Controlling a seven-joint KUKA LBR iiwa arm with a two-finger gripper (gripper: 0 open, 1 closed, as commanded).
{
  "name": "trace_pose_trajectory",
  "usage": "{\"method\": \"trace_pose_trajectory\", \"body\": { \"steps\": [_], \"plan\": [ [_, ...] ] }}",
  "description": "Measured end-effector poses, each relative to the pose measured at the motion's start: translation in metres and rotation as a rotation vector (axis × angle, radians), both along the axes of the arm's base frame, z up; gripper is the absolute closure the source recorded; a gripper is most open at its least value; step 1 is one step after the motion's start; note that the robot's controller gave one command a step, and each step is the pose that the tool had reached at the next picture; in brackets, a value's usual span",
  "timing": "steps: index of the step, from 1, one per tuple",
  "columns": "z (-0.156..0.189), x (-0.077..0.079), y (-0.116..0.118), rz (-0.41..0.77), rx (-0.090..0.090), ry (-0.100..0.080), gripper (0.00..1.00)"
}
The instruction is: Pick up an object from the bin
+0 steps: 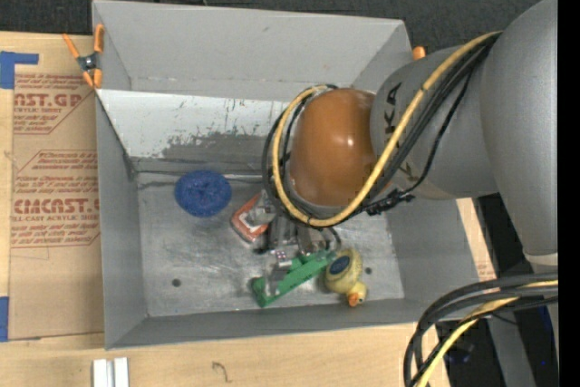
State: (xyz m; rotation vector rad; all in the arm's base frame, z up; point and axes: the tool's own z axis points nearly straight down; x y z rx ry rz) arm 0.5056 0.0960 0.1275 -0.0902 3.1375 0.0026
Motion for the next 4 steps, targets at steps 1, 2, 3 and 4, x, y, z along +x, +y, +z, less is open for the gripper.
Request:
{"method": "trace_pose_trajectory", "body": {
  "steps": [1,2,3,4],
  "plan": [
    [-0.003,-0.016,-0.025,0.202,-0.002,0.004,0.00],
    [-0.052,-0.002,-0.059,0.387,0.001,-0.016,1.00],
    [-0.052,-0.002,-0.059,0.387,0.001,-0.016,1.00],
    [0.057,-0.006,-0.054,0.392,-0.001,0.001,1.00]
  ]
}}
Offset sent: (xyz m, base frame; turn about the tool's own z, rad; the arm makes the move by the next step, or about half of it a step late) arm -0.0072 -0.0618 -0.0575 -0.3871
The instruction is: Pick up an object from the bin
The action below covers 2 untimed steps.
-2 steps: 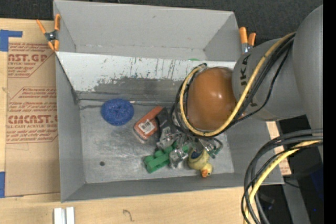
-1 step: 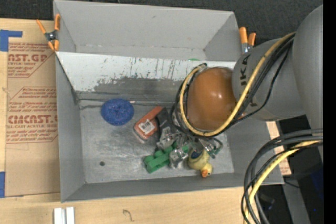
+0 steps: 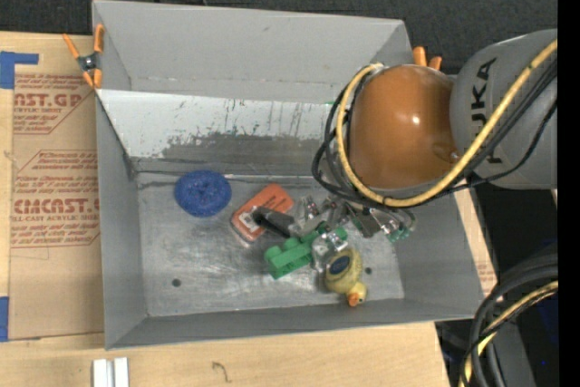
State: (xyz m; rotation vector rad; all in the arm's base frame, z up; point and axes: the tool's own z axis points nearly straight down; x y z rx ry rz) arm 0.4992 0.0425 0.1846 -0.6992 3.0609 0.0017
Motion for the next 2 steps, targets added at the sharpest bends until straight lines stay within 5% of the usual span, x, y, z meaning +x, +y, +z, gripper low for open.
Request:
{"method": "trace_pose_trajectory", "body": {
  "steps": [1,2],
  "plan": [
    [0.000,0.000,0.000,0.000,0.000,0.001,1.00],
    [0.017,0.011,0.014,0.129,-0.003,0.009,1.00]
  ]
}}
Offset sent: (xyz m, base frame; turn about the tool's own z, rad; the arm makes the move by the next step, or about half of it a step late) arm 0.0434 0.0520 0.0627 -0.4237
